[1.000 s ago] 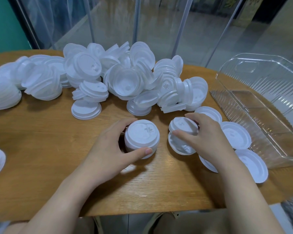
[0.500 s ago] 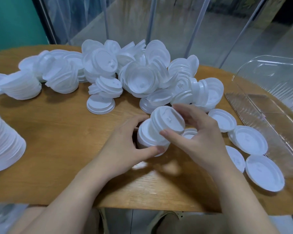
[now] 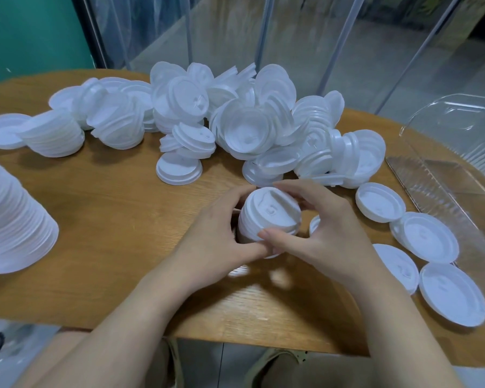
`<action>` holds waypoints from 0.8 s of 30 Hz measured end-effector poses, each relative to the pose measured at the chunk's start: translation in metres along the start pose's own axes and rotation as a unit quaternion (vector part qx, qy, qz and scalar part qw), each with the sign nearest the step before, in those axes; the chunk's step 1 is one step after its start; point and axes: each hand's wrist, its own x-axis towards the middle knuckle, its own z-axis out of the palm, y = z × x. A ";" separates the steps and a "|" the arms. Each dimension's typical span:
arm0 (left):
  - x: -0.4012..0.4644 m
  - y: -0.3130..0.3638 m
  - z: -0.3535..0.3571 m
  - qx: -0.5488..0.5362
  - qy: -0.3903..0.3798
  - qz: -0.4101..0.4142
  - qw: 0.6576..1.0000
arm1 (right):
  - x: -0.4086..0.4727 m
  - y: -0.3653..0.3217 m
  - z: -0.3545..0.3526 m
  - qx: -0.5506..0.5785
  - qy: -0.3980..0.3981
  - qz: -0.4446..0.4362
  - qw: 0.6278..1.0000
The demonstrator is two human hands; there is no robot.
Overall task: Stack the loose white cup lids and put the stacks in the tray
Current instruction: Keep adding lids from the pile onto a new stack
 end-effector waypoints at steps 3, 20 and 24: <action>0.000 0.001 0.000 0.007 -0.001 0.008 1.000 | 0.000 0.000 0.000 -0.001 -0.007 0.001 1.000; 0.000 0.000 0.000 -0.010 -0.002 -0.003 1.000 | -0.034 0.024 -0.068 -0.120 -0.063 0.194 0.972; 0.001 0.001 -0.002 -0.003 -0.009 -0.006 1.000 | -0.032 0.026 -0.066 -0.140 -0.094 0.202 0.965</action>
